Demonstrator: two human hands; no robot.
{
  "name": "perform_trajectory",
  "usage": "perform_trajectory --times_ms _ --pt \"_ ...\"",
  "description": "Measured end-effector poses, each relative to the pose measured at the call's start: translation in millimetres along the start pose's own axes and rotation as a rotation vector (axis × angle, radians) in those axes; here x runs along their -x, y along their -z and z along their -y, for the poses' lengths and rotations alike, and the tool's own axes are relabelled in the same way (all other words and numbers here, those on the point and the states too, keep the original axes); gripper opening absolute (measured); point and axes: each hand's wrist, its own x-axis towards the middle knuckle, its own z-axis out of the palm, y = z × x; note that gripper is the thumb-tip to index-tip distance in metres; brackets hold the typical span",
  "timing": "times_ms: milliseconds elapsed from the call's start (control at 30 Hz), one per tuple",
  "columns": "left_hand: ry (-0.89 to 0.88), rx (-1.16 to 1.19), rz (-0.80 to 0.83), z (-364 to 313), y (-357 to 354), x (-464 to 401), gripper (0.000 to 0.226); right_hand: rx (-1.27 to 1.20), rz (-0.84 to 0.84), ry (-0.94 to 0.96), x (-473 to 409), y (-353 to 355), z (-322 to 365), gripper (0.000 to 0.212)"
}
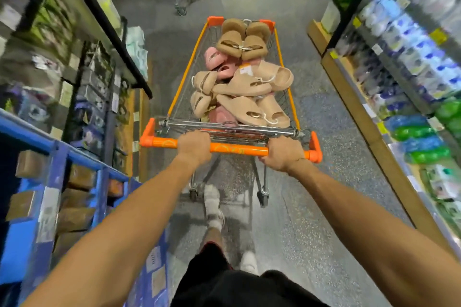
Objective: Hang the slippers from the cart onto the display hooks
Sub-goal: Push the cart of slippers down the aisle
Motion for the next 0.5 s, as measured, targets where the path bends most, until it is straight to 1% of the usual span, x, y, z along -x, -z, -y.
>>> perform_trajectory --times_ms 100,167,300,500 --pt "-0.051 -0.006 -0.035 10 22 -66 0.023 -0.023 -0.006 -0.054 -60 20 -7 0.05" --pt "-0.083 -0.02 -0.051 16 38 -111 0.028 -0.024 0.009 -0.092 -99 37 -11 0.047" --pt "-0.114 -0.033 -0.048 26 71 -197 0.028 -0.067 0.073 -0.154 -171 76 -17 0.038" --pt "-0.168 -0.063 -0.014 36 117 -310 0.025 -0.099 0.098 -0.2 -266 118 -30 0.04"
